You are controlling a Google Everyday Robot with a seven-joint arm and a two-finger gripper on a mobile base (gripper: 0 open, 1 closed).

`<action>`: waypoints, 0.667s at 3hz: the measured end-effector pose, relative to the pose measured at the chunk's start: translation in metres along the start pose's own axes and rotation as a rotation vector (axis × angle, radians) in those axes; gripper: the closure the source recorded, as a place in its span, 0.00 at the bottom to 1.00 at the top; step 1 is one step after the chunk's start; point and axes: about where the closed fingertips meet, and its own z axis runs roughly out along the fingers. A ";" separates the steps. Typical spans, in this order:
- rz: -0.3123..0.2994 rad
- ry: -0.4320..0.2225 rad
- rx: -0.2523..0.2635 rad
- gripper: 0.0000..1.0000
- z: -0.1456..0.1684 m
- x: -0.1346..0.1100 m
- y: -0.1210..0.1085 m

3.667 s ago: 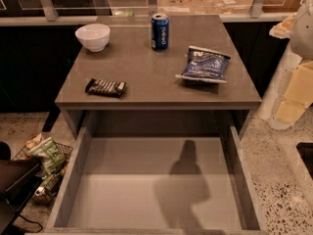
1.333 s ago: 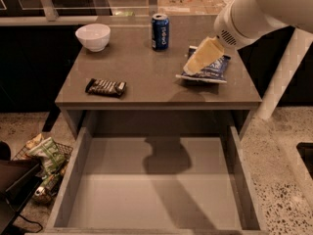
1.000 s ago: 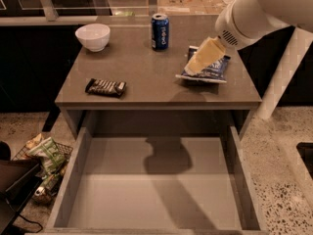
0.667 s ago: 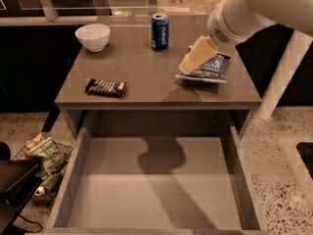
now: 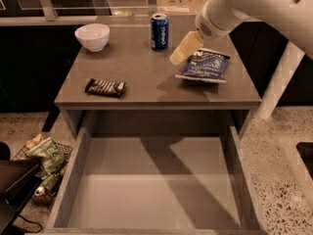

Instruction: Place blue chip bag into top drawer

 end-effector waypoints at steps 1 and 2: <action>0.075 0.003 -0.004 0.00 0.021 0.005 -0.015; 0.143 0.004 0.031 0.00 0.026 0.021 -0.032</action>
Offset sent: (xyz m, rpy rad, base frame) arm 0.0323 -0.0497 -0.0259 0.0987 0.0032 -0.1767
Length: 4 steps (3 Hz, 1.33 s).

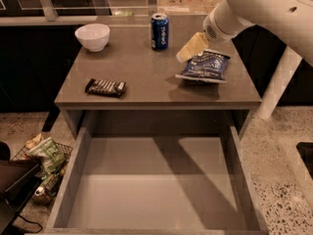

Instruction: Place blue chip bag into top drawer

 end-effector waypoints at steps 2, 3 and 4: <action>0.087 0.018 0.056 0.00 -0.008 0.038 -0.019; 0.114 0.058 0.049 0.00 0.008 0.057 -0.014; 0.169 0.088 0.032 0.00 0.026 0.081 -0.010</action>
Offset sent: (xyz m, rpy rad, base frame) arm -0.0280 -0.0640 -0.0250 0.0370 0.0103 -0.1711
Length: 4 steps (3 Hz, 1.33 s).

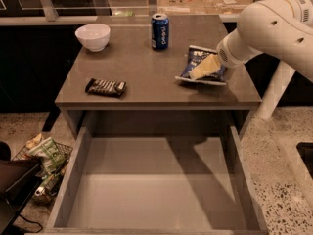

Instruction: Place blue chip bag into top drawer

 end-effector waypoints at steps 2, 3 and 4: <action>0.056 0.027 -0.057 0.39 0.035 0.017 0.011; 0.056 0.027 -0.057 0.62 0.031 0.014 0.009; 0.056 0.027 -0.057 0.87 0.026 0.010 0.008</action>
Offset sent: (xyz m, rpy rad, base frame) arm 0.0146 0.0138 -0.0668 0.1131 0.0857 -0.0120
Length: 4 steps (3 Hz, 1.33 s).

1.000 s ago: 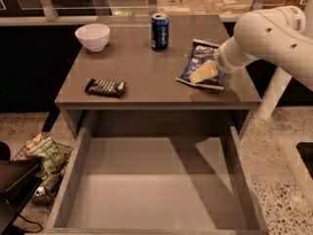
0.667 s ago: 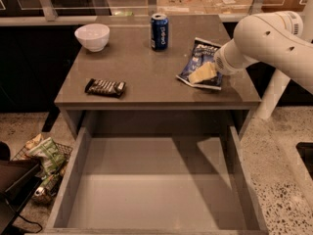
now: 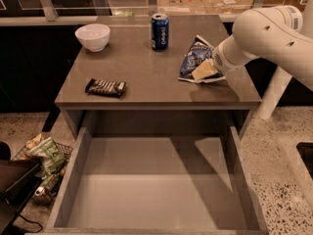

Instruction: Place blue chip bag into top drawer

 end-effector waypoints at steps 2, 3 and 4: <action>0.000 0.000 0.000 1.00 -0.001 -0.001 0.000; -0.018 -0.001 -0.015 1.00 -0.007 -0.002 0.005; -0.047 -0.009 -0.073 1.00 -0.030 0.002 0.012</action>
Offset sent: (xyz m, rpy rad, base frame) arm 0.0000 0.0000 0.0007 0.0000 0.0000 0.0000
